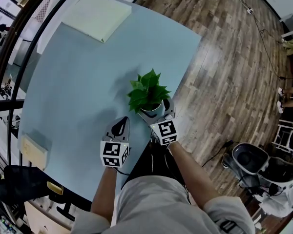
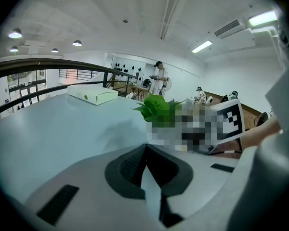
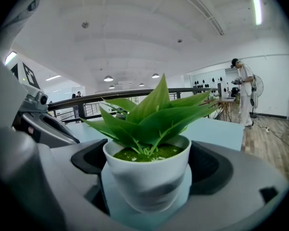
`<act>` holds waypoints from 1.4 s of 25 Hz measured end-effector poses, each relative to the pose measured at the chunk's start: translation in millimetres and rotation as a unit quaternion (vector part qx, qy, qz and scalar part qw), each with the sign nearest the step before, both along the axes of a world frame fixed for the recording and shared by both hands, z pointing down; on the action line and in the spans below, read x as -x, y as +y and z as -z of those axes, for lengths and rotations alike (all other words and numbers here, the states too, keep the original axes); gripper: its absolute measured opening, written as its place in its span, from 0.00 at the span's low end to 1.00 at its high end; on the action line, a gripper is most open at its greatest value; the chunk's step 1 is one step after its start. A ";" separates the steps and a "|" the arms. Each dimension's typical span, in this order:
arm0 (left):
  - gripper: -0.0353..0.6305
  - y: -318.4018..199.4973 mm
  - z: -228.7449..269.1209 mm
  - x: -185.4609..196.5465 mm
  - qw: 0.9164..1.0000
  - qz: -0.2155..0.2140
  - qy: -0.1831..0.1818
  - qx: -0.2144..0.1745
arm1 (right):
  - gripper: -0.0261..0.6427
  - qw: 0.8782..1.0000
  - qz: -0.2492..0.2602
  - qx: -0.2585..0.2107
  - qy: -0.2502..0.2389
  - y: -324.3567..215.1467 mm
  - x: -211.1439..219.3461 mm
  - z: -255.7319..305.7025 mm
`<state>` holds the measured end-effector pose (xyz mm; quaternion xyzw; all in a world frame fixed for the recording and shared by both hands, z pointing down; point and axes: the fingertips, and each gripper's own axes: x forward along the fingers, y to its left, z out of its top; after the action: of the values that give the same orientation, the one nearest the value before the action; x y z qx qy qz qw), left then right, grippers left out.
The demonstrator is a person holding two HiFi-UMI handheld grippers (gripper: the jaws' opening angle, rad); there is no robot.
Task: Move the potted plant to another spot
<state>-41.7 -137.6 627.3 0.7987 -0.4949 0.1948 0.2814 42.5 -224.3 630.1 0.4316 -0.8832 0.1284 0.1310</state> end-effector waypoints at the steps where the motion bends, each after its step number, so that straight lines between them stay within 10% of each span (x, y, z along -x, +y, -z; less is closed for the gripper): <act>1: 0.07 0.3 -0.5 -0.2 1.000 -0.001 0.000 0.001 | 0.82 1.000 0.000 0.000 0.000 1.0 -0.5 -0.4; 35: 0.07 -2.7 -15.4 -6.2 0.999 0.019 0.013 0.028 | 0.83 0.999 0.035 0.019 0.007 3.7 3.7 -2.0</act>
<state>-35.6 -140.3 642.6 0.7834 -0.5006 0.1933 0.3137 38.7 -220.6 632.1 0.3986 -0.8943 0.1374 0.1497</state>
